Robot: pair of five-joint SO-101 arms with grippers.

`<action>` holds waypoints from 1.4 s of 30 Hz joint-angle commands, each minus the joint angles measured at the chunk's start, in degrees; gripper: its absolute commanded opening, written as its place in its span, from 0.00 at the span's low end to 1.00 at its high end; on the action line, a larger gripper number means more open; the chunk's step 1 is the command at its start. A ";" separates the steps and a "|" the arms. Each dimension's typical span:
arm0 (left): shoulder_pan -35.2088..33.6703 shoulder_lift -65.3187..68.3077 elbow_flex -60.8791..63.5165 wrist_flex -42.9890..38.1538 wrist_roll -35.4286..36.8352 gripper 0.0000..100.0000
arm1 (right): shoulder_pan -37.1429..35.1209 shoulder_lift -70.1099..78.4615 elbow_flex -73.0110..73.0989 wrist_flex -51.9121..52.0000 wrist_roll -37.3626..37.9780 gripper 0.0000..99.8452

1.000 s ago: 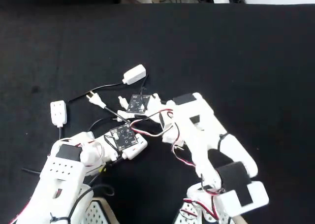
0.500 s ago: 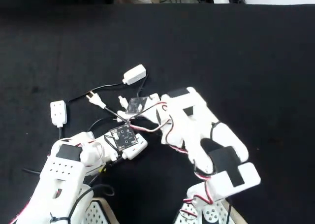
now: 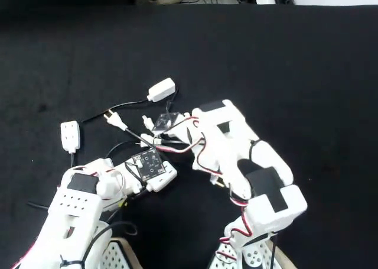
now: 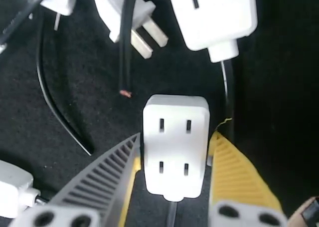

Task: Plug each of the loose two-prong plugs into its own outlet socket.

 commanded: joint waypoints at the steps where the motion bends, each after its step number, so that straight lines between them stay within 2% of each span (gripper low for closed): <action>1: 0.57 -0.18 0.48 -0.09 1.41 0.22 | 2.11 -7.87 -1.71 2.20 -2.64 0.01; 7: 0.57 -0.18 0.48 -0.18 2.64 0.22 | 1.85 -31.52 -1.80 10.20 -6.07 0.01; 13: 1.19 -0.18 0.13 -0.18 2.99 0.22 | 0.79 -53.23 -1.71 8.70 -12.75 0.01; 18: 0.92 -0.18 -1.01 -0.62 9.41 0.22 | -6.07 -59.30 -0.57 4.22 -24.88 0.01; 22: 0.66 -0.18 -1.80 -0.44 13.10 0.23 | -9.41 -58.07 -0.13 3.25 -26.64 0.01; 25: 0.66 -0.18 -1.45 -0.44 13.45 0.23 | -6.24 -54.46 0.66 6.77 -19.69 0.01; 29: 0.66 -0.18 -1.36 -0.44 14.24 0.23 | 0.44 -46.99 4.09 12.92 -2.46 0.02; 34: 0.57 -0.18 0.22 -0.44 15.74 0.23 | 10.55 -40.84 7.34 13.19 15.21 0.13; 37: 0.48 -0.18 0.48 -0.44 15.65 0.22 | 14.68 -41.19 10.15 10.29 24.70 0.14; 42: 0.48 -0.18 0.84 -0.44 15.47 0.22 | 20.57 -39.52 17.54 -1.41 35.25 0.14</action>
